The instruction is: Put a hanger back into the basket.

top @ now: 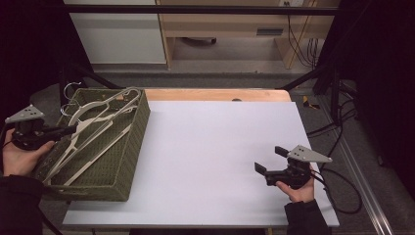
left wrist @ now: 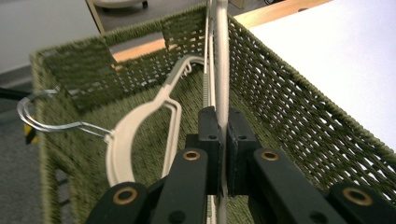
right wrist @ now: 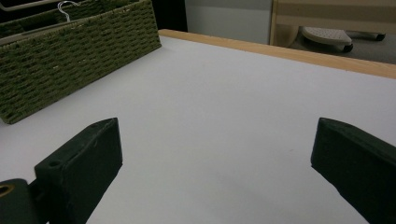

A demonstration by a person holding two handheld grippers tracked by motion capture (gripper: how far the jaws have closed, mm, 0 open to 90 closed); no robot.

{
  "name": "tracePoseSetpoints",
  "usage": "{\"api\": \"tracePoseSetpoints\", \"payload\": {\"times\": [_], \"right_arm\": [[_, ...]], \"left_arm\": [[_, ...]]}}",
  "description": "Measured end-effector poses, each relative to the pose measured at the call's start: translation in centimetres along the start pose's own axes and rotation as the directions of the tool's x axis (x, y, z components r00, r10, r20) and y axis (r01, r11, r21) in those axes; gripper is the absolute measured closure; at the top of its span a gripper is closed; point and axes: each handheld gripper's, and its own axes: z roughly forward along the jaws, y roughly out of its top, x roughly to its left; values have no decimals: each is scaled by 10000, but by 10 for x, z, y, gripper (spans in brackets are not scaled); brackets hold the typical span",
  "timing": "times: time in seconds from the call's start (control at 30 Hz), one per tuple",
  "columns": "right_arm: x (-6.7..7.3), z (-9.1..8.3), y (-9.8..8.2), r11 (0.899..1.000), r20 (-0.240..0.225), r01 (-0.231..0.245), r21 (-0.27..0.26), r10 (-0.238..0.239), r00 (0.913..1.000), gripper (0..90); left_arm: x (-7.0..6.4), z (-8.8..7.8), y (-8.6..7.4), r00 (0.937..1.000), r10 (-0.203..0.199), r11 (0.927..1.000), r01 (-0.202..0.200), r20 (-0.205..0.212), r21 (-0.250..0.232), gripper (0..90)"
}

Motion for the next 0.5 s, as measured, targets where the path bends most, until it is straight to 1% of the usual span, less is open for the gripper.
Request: {"api": "tracePoseSetpoints", "payload": {"times": [0.07, 0.13, 0.17, 0.27, 0.33, 0.37, 0.4, 0.43, 0.47, 0.5], "right_arm": [[0, 0, 0, 10000, 23, 19, 0, -19, 10000, 27], [0, 0, 0, 10000, 17, -13, 8, 13, 10000, 28], [0, 0, 0, 10000, 16, -29, -8, 29, 10000, 28], [0, 0, 0, 10000, 6, 8, 2, -8, 10000, 28], [0, 0, 0, 10000, 10, 33, 31, -33, 10000, 28], [0, 0, 0, 10000, 20, 4, 26, -4, 10000, 28], [0, 0, 0, 10000, 20, 4, 26, -4, 10000, 28], [0, 1, 0, 10000, 15, -9, 27, 9, 10000, 27], [0, 1, 0, 10000, 10, -13, 31, 13, 10000, 28], [0, 1, 0, 10000, 6, 22, 46, -23, 10000, 28]], "left_arm": [[-3, 5, -3, 9999, -103, 9998, 101, 118, 159, 864], [-5, 8, -4, 9999, -135, 9996, 132, 101, 241, 864], [-8, 15, -7, 9999, -169, 9983, 167, 29, 552, 863], [-8, 25, -15, 9987, -486, 9961, 475, 135, 746, 862], [-8, 31, -22, 9976, -657, 9949, 638, 216, 785, 860], [-8, 34, -25, 9971, -710, 9938, 684, 259, 881, 857], [-8, 34, -25, 9971, -710, 9938, 684, 259, 881, 854], [-7, 38, -32, 9947, -945, 9922, 908, 408, 849, 849], [-7, 38, -32, 9947, -945, 9922, 908, 408, 849, 844], [-5, 37, -38, 9903, -1277, 9908, 1248, 555, 527, 841]]}}
